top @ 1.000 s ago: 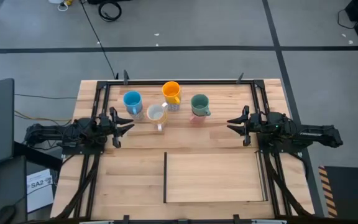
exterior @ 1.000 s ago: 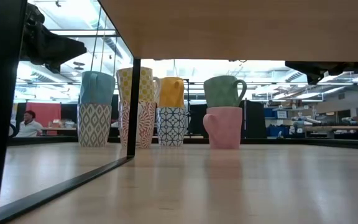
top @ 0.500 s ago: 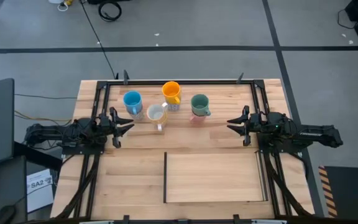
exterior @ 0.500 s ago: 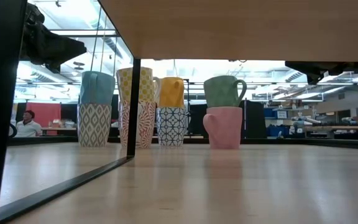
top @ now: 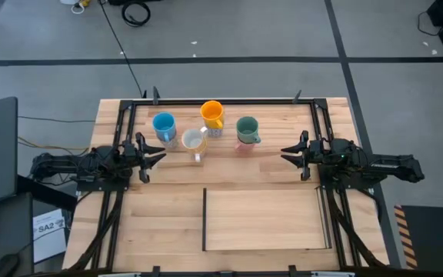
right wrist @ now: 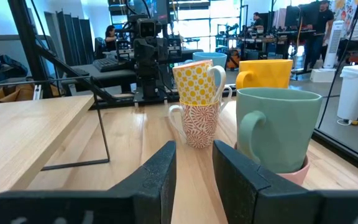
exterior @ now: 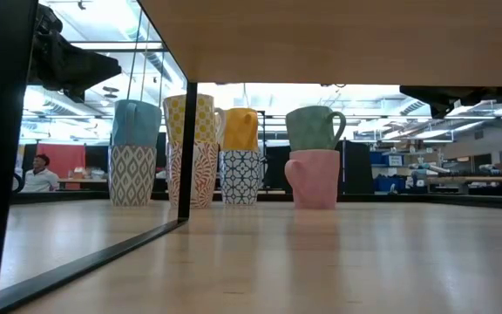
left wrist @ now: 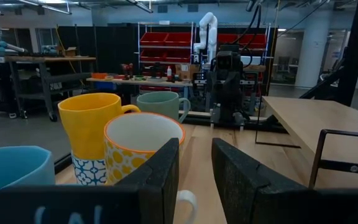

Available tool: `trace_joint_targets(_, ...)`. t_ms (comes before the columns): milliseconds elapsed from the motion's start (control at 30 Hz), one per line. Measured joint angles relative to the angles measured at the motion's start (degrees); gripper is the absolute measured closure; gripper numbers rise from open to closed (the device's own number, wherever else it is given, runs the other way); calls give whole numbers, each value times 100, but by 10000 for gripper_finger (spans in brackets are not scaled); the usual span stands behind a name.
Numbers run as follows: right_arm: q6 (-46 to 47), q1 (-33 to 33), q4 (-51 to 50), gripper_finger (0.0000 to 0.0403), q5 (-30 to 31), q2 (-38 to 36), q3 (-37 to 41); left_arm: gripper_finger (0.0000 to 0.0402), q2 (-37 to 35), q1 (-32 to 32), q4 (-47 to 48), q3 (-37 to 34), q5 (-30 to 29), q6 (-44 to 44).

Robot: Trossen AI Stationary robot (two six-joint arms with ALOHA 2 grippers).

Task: Place coffee mugs

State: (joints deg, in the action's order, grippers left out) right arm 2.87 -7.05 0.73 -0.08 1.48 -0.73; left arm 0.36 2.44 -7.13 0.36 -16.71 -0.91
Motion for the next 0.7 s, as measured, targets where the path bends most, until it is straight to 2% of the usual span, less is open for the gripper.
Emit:
trace_joint_targets(367,0,0,309,292,2,2,0,299,0,0,-29,0,0,6)
trace_joint_targets(700,37,0,1956,292,2,1,0,299,0,0,-29,0,2,-23)
